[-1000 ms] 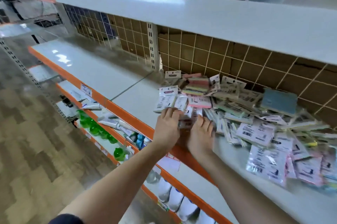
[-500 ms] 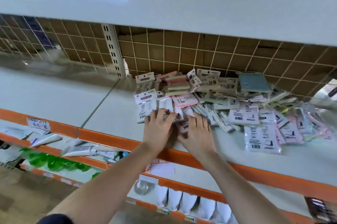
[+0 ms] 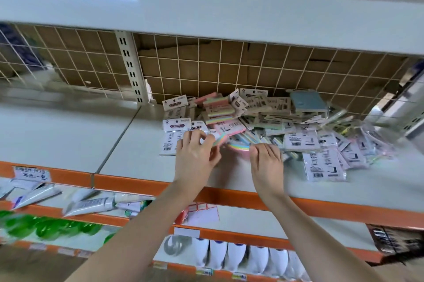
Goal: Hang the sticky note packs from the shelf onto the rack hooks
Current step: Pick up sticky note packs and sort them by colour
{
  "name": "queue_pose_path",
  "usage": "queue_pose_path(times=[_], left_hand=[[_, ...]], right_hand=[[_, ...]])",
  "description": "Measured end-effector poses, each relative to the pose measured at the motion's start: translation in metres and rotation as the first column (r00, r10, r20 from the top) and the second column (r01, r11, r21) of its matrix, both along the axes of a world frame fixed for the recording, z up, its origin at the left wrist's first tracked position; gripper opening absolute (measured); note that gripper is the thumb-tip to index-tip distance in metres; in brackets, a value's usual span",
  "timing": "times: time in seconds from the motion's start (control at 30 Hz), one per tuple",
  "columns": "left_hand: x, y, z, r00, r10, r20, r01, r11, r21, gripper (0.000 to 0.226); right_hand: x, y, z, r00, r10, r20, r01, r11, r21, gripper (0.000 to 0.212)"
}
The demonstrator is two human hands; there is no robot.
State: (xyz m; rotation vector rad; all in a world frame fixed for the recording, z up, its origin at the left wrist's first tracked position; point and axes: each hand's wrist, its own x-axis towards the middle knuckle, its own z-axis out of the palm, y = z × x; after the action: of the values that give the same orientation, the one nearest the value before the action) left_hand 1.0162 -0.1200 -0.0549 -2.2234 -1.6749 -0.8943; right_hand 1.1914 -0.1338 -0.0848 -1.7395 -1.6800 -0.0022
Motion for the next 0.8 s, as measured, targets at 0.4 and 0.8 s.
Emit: queue_pose_path(times=[0.4,0.8], left_hand=[[-0.005,-0.001,0.008,0.052,0.571,0.82,0.569,0.657,-0.494,0.013],[0.026,-0.019,0.002,-0.09,0.627,0.774,0.9,0.384,-0.206,0.032]], right_hand=[[0.035,-0.016,0.017,0.639,-0.164,-0.751,0.004,0.978,-0.211,0.015],[0.063,-0.058,0.036,-0.206,-0.164,-0.965,-0.357,0.931,-0.082,0.042]])
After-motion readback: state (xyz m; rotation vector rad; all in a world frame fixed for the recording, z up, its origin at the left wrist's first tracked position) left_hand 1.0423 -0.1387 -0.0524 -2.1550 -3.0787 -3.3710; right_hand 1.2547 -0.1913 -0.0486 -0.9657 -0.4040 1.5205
